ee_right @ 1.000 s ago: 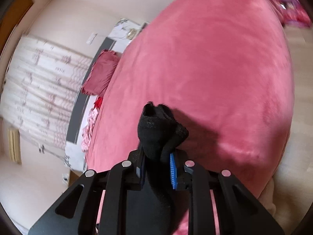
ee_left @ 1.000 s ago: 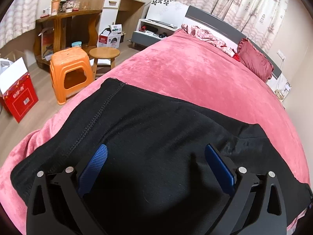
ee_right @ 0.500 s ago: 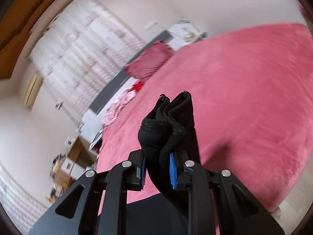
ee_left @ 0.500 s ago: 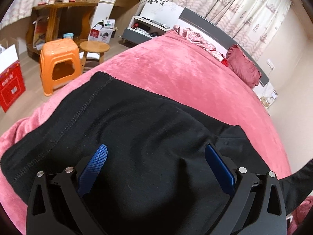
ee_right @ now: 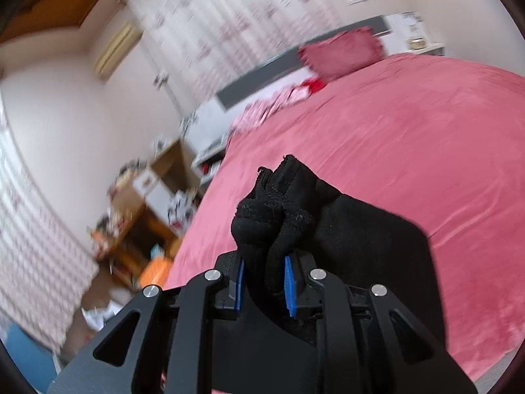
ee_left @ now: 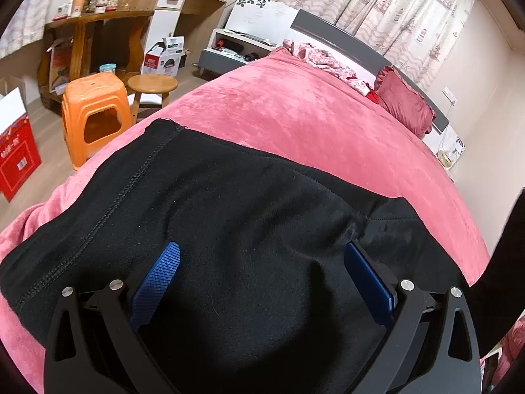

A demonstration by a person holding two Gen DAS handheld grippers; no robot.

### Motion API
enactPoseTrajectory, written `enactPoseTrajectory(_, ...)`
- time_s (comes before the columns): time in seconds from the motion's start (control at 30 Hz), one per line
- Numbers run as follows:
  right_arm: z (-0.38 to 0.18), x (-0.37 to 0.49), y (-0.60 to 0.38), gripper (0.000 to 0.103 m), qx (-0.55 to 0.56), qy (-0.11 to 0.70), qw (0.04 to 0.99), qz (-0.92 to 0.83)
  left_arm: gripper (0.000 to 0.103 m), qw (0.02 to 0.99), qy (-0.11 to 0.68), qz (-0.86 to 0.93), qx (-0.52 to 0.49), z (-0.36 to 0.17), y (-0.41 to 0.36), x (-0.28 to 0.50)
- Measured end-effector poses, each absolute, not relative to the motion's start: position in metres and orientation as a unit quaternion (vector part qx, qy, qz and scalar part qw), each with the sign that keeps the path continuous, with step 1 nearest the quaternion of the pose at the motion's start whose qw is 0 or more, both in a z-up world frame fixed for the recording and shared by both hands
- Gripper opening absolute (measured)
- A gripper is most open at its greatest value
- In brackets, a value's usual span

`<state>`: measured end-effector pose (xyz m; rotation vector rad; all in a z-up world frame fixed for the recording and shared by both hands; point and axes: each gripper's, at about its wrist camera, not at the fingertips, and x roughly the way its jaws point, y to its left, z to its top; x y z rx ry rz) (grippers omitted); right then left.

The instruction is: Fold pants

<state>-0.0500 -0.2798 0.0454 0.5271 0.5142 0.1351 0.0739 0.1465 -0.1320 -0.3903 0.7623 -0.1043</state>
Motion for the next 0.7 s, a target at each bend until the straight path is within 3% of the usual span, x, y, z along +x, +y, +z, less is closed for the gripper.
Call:
enactPoseTrajectory(0.53,-0.062,-0.009,-0.144,0.020,0.101,0.382,0.910,0.130,0.099,0.913,0.366,-0.057,-0.170,-0.135,0.142,0.073)
enactPoseTrajectory(0.63,-0.084,-0.010,-0.133,0.027,0.078,0.405,0.901,0.133,0.099,0.916,0.365,-0.055,-0.157,-0.136,0.138,0.073)
enactPoseTrajectory(0.7,-0.103,-0.008,-0.128,0.044,0.069,0.437,0.886,0.140,0.099,0.918,0.365,-0.053,-0.148,-0.137,0.135,0.073)
